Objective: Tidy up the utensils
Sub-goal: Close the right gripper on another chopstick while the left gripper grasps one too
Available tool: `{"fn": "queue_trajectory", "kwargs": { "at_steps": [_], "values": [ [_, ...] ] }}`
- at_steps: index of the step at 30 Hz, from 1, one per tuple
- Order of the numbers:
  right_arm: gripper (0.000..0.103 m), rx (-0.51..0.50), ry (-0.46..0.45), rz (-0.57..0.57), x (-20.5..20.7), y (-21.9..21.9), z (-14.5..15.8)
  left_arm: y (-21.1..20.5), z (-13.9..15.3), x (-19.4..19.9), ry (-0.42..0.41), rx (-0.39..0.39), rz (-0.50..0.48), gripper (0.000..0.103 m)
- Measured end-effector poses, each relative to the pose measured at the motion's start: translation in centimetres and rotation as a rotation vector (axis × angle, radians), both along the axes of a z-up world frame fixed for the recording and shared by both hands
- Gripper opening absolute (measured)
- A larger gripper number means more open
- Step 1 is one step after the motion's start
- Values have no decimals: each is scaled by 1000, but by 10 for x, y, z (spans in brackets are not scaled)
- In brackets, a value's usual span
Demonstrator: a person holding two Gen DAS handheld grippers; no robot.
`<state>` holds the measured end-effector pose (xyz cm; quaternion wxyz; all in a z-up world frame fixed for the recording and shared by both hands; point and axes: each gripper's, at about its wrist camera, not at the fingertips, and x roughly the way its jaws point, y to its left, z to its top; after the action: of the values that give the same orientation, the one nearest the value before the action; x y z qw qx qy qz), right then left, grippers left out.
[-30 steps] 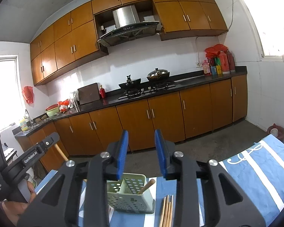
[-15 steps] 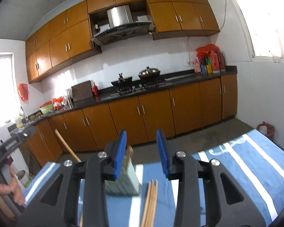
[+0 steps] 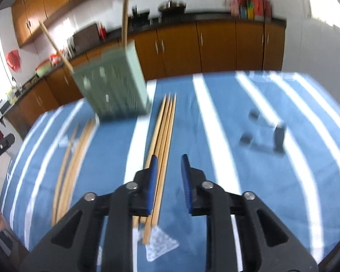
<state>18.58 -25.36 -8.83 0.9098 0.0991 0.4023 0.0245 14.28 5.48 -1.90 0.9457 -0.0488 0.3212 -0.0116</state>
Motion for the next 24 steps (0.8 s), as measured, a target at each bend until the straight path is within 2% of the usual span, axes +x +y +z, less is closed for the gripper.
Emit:
{"fn": "queue_trajectory", "kwargs": {
  "at_steps": [7,13,16,24],
  "values": [
    [16,5,53,24,4,12,-21,-3,-34,-8,80,-20,-34,39],
    [14,-22,60,32,7,15,-22,-8,-44,-8,102,-20,-54,39],
    [8,-33,84,3,10,10,-26,-10,-46,-7,113,-26,-59,39],
    [7,-50,80,-108,9,-13,-26,-18,-56,-9,148,-54,-100,39]
  ]
}}
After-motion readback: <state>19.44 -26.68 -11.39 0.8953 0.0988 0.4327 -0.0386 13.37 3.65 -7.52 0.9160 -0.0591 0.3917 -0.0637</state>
